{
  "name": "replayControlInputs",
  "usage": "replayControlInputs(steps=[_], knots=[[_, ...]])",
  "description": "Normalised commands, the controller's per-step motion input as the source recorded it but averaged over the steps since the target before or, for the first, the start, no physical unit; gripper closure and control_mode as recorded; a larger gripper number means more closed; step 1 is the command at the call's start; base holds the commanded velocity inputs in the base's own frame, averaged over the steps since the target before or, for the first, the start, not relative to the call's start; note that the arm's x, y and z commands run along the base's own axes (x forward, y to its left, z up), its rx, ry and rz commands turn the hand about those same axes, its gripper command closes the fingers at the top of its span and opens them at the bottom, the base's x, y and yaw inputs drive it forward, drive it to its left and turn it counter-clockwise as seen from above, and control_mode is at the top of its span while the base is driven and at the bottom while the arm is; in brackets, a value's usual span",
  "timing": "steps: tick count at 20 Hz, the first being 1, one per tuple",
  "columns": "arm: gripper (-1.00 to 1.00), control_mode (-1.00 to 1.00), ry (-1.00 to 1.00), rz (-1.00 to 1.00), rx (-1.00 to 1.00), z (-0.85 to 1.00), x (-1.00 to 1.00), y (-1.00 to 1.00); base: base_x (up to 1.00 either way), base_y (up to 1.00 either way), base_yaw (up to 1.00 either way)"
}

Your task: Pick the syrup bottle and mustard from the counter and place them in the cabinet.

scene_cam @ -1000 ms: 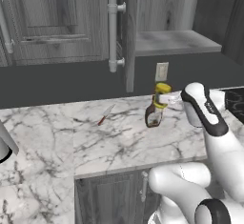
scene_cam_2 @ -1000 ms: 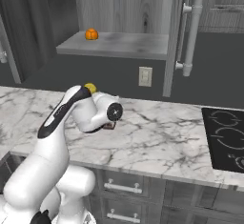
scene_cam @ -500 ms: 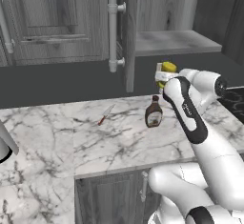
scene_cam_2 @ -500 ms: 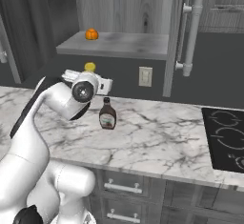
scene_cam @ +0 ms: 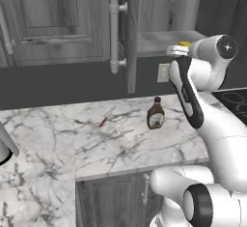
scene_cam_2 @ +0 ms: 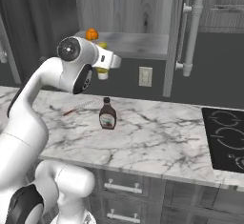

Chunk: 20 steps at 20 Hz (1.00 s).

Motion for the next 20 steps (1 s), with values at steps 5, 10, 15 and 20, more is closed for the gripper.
replayControlInputs(steps=[5, 10, 15, 20], knots=[[1.00, -1.00, 0.09, -0.05, -0.08, 0.61, -0.36, -0.47, 0.00, 0.00, 0.00], [1.00, -1.00, -0.12, -0.01, 0.08, 0.14, -0.14, -0.07, 0.00, 0.00, 0.00], [1.00, -1.00, -0.17, 0.00, 0.13, 0.15, -0.05, -0.08, 0.00, 0.00, 0.00], [1.00, -1.00, -0.09, -0.01, 0.03, 0.00, 0.10, 0.04, 0.00, 0.00, 0.00]])
